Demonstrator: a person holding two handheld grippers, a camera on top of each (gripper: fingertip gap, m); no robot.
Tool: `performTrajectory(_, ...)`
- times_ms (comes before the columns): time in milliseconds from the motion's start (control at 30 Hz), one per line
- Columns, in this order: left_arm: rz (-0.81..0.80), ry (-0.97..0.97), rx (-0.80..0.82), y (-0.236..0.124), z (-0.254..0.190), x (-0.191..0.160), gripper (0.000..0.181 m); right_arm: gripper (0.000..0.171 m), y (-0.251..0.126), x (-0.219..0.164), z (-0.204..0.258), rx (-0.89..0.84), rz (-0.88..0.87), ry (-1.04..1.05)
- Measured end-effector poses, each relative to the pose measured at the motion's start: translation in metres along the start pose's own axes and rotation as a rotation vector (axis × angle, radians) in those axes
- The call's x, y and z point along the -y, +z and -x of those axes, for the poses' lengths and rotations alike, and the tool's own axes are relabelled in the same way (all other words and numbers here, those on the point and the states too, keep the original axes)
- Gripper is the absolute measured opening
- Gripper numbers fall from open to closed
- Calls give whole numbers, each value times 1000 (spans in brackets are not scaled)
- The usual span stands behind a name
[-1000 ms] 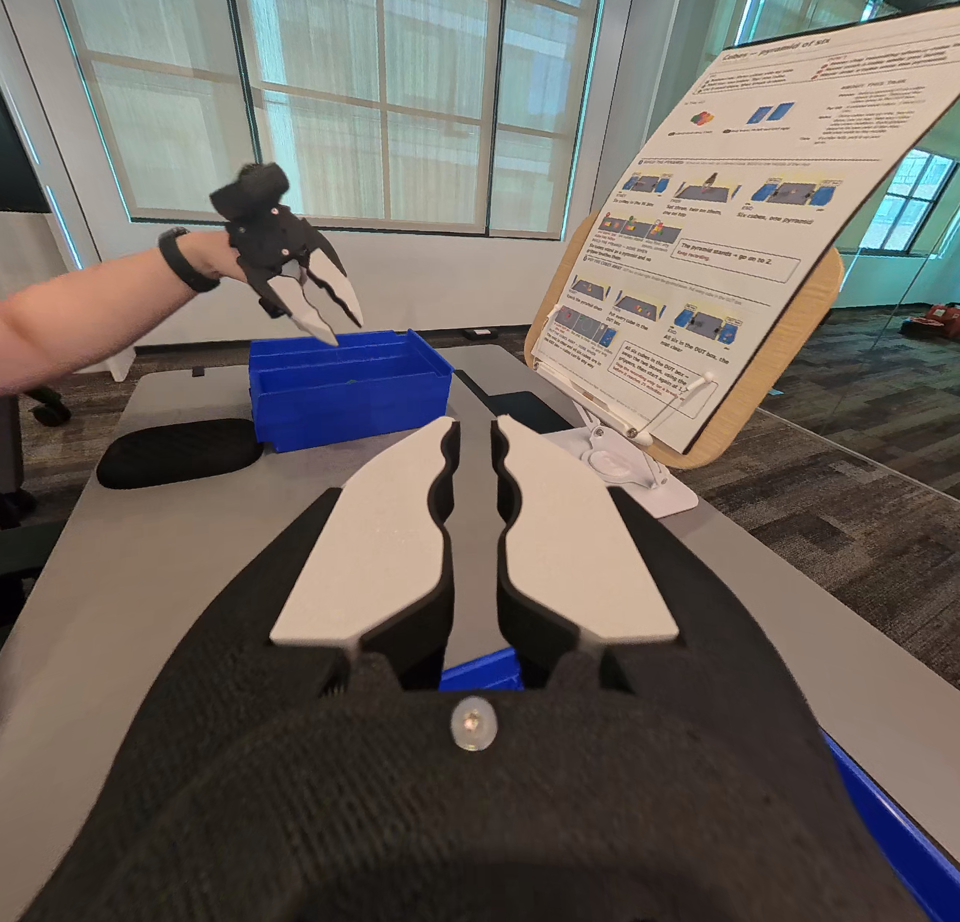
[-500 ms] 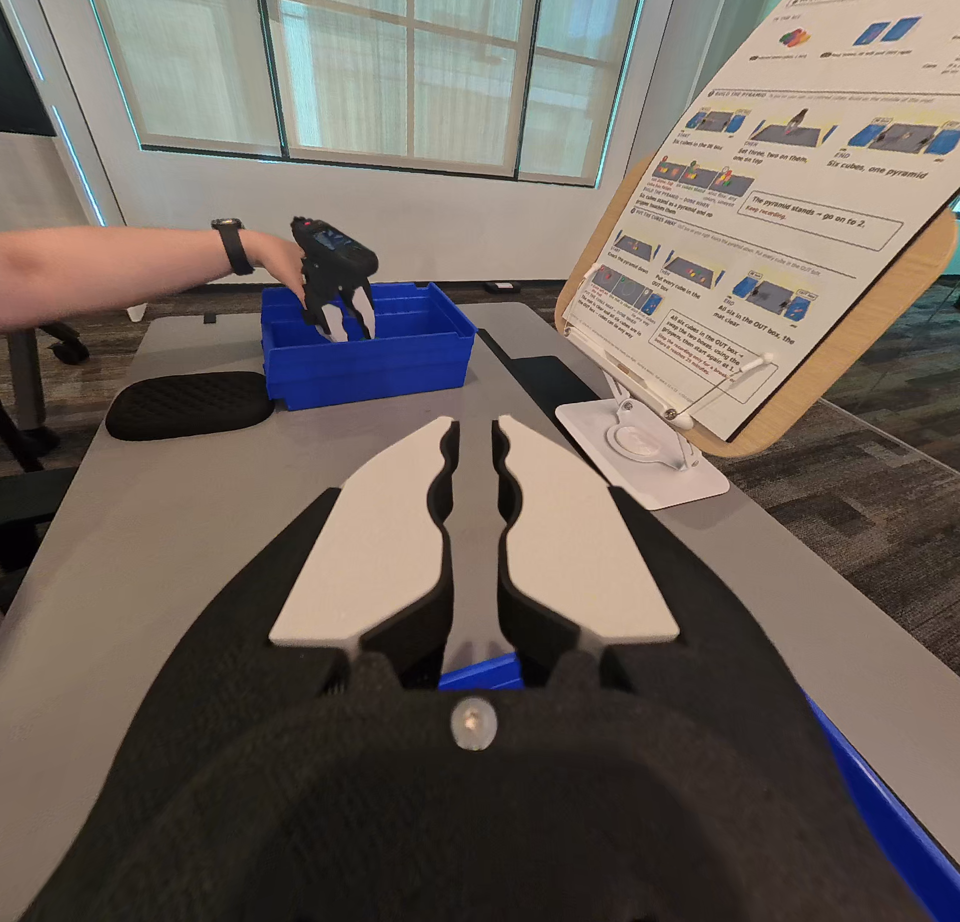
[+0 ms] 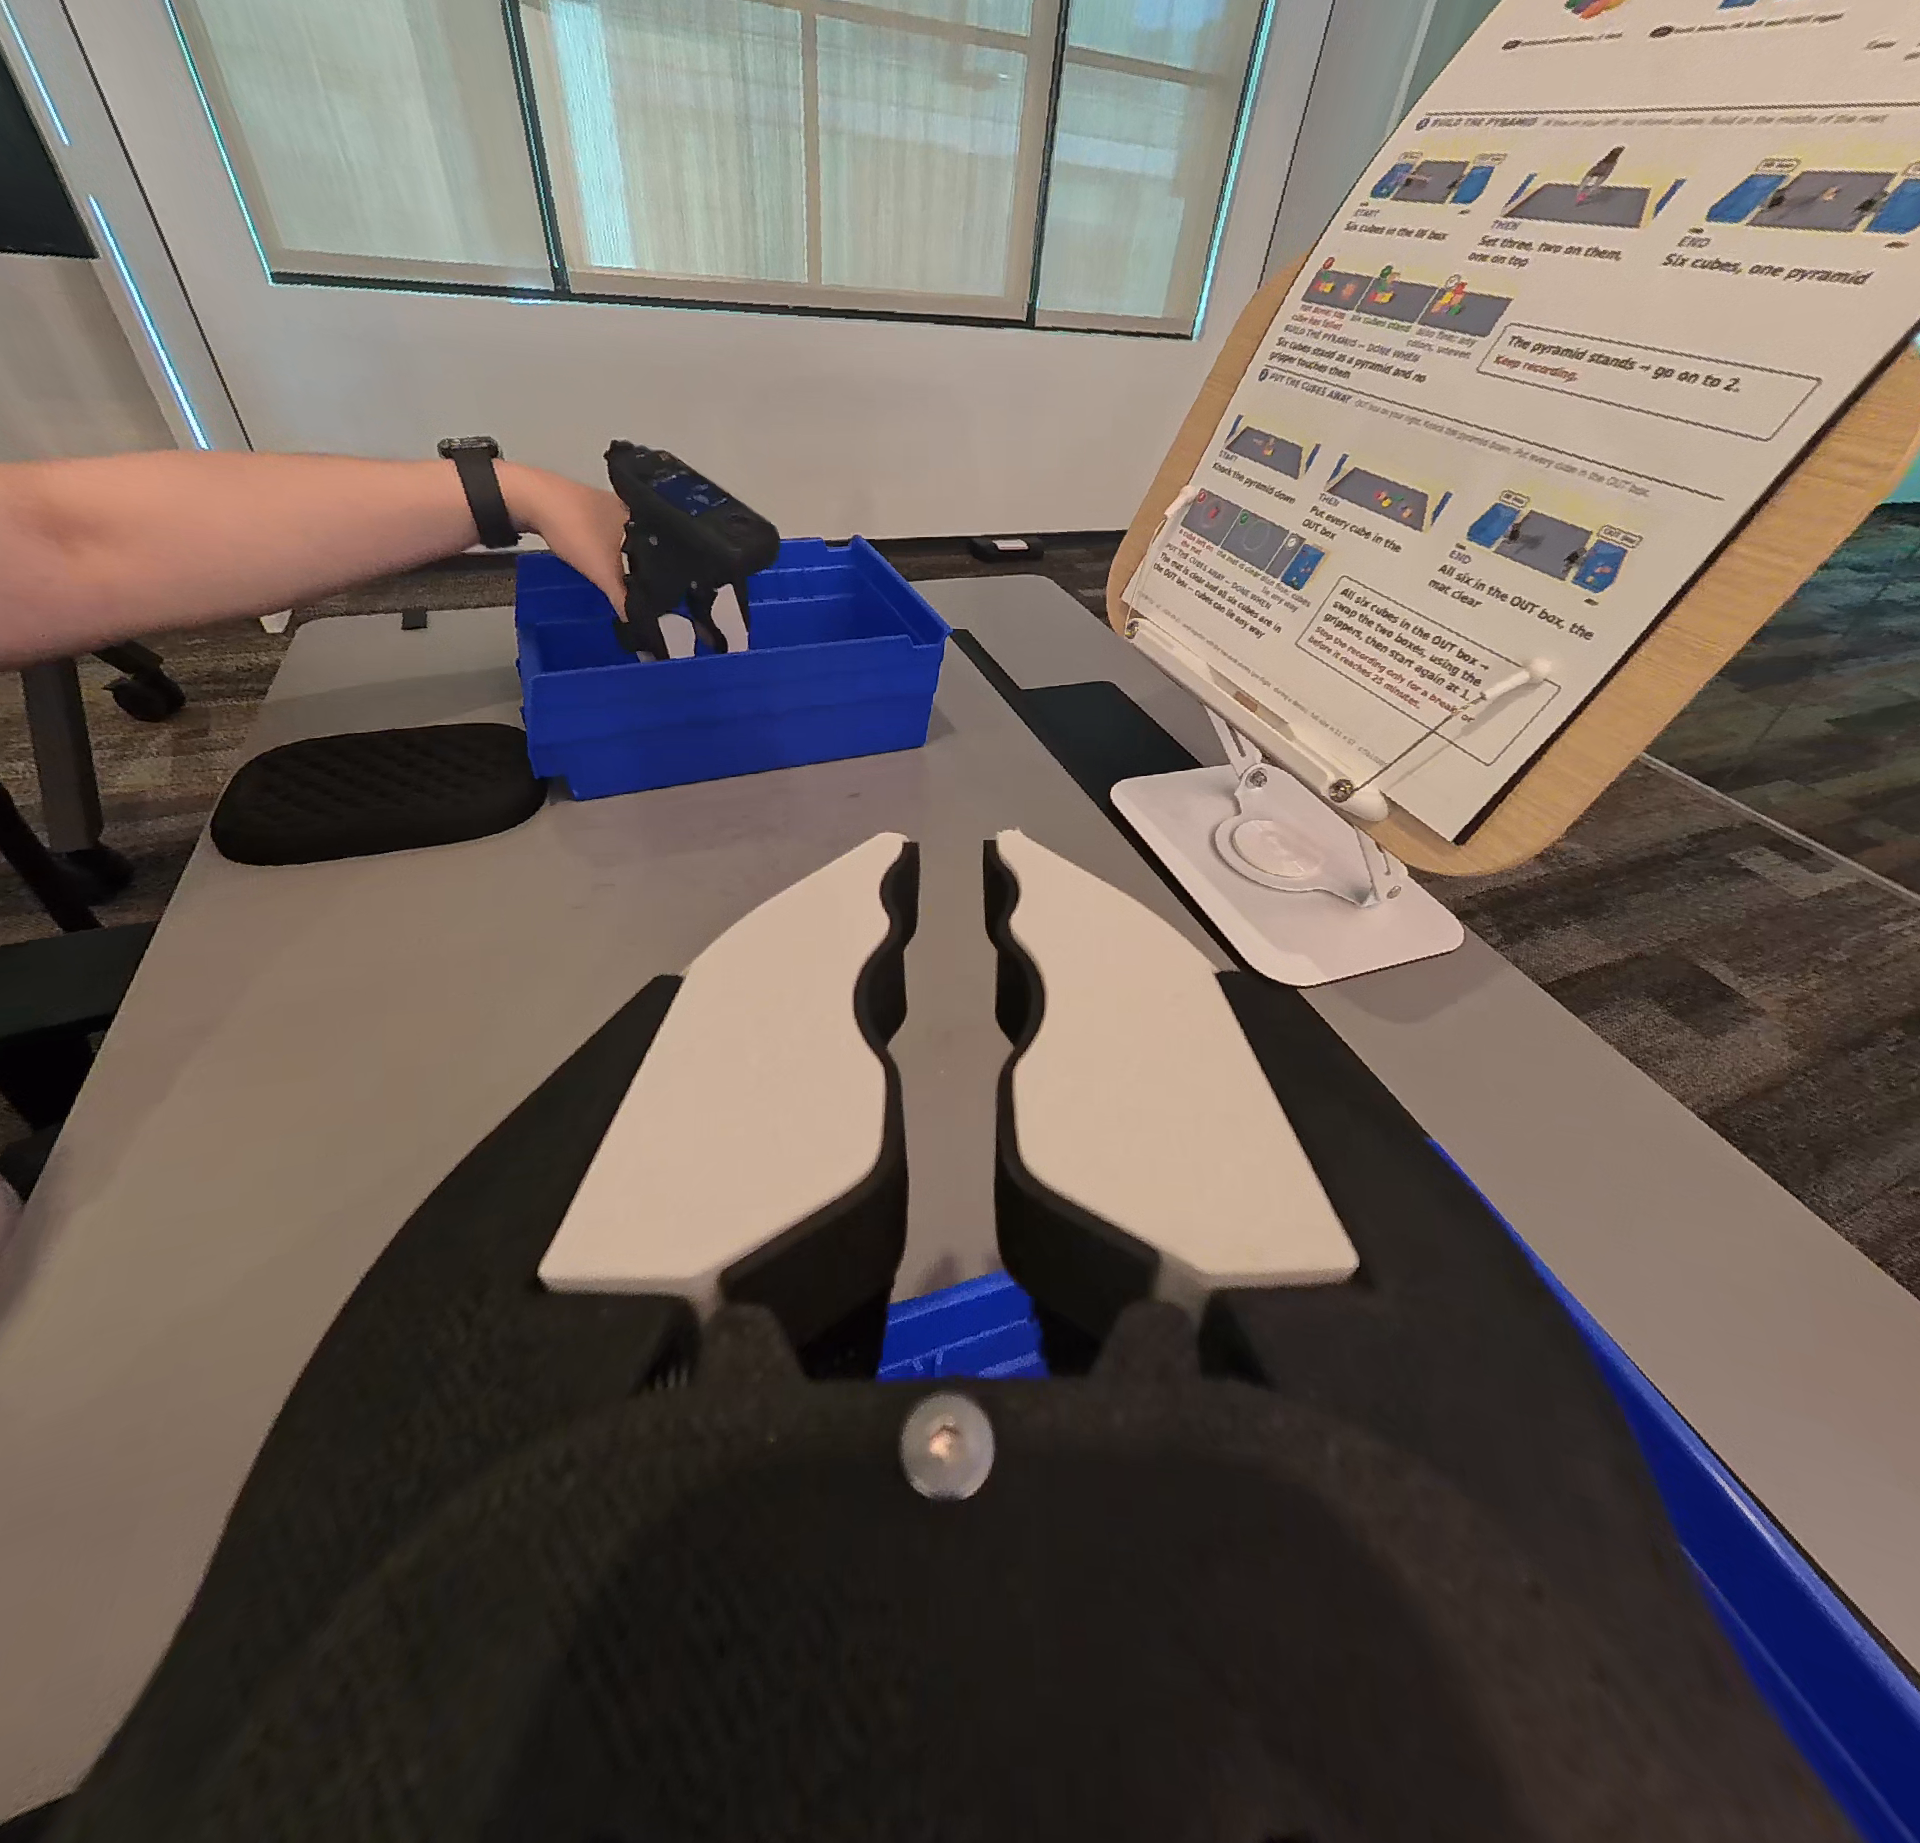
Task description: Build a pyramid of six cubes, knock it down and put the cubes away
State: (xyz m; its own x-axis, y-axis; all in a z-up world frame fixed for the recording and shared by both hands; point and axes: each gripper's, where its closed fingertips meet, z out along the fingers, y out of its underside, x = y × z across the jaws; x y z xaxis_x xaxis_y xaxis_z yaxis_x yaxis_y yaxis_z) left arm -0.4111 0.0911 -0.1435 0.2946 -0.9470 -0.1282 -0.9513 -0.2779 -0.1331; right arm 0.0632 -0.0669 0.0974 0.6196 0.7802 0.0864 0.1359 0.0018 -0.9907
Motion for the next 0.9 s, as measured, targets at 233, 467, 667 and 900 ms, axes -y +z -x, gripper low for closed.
performTrajectory(233, -144, -36, 223, -94, 39, 23, 29, 12, -10, 6, -4, -9, -45, 11)
performTrajectory(467, -479, 188, 240, -180, -55, 160, 28, 12, -9, 7, -5, -12, -49, 13)
performTrajectory(667, -365, 448, -67, -72, -185, 237, 28, 12, -6, 4, 4, 8, -14, -3)
performTrajectory(900, -234, 504, -110, -7, -215, 277, 28, 12, -4, -2, 8, 31, 14, 1)
